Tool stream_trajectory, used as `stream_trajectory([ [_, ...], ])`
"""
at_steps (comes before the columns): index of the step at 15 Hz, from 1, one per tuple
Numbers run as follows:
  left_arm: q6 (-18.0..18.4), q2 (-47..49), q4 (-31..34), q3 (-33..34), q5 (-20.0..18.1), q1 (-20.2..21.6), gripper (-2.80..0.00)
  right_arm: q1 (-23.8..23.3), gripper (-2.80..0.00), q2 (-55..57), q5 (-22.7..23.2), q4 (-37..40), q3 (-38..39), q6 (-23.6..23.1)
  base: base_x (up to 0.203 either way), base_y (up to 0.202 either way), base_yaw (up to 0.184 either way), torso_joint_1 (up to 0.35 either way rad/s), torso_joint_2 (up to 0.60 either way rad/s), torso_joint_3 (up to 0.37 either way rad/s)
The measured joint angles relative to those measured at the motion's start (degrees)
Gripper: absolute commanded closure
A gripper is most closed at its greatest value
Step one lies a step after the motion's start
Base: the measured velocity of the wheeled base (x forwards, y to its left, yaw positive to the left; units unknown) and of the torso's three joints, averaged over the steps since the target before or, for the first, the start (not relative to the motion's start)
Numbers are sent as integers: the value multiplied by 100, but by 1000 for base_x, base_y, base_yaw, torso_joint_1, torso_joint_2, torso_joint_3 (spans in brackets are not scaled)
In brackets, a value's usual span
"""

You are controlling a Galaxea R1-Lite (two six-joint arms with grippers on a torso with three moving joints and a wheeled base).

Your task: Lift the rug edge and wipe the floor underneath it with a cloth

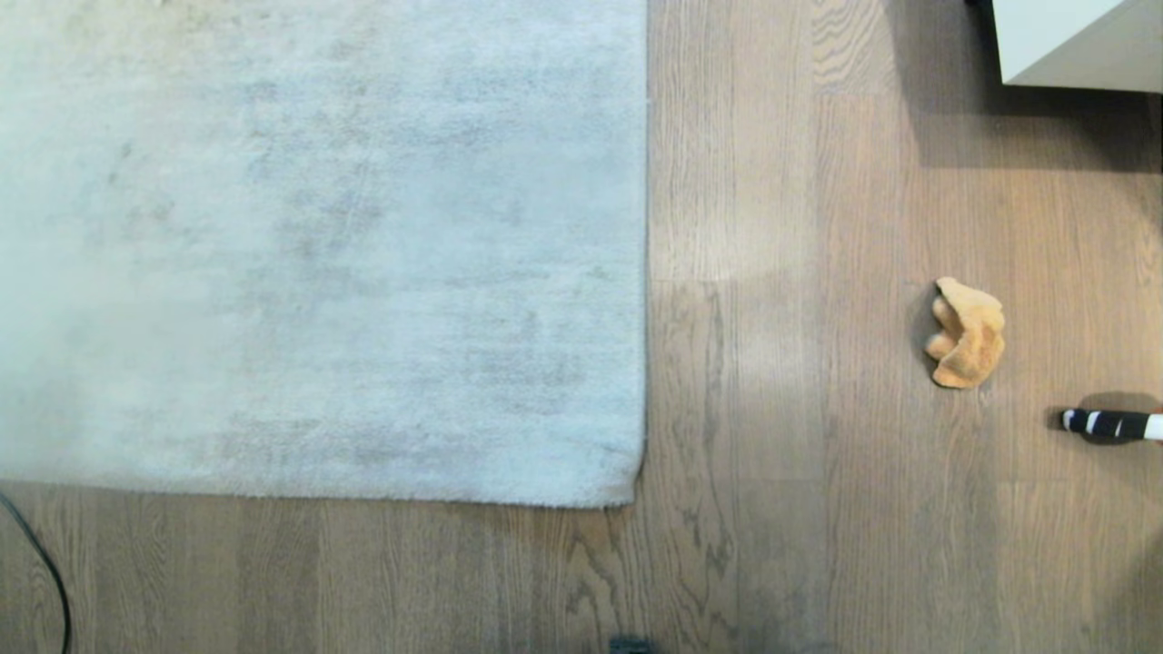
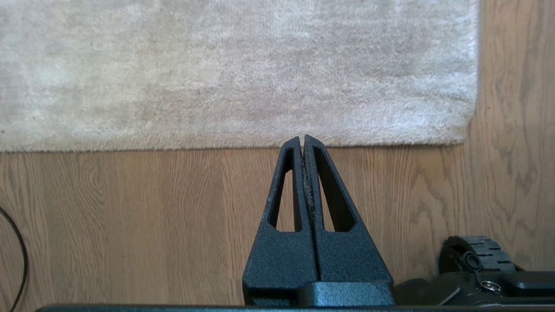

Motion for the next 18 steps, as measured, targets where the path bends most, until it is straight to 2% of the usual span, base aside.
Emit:
stream_trajectory([
  [18,-16,0,2,0,43,0,0,0,0,0,0,0,0,0,0,0,0,4,3,202],
])
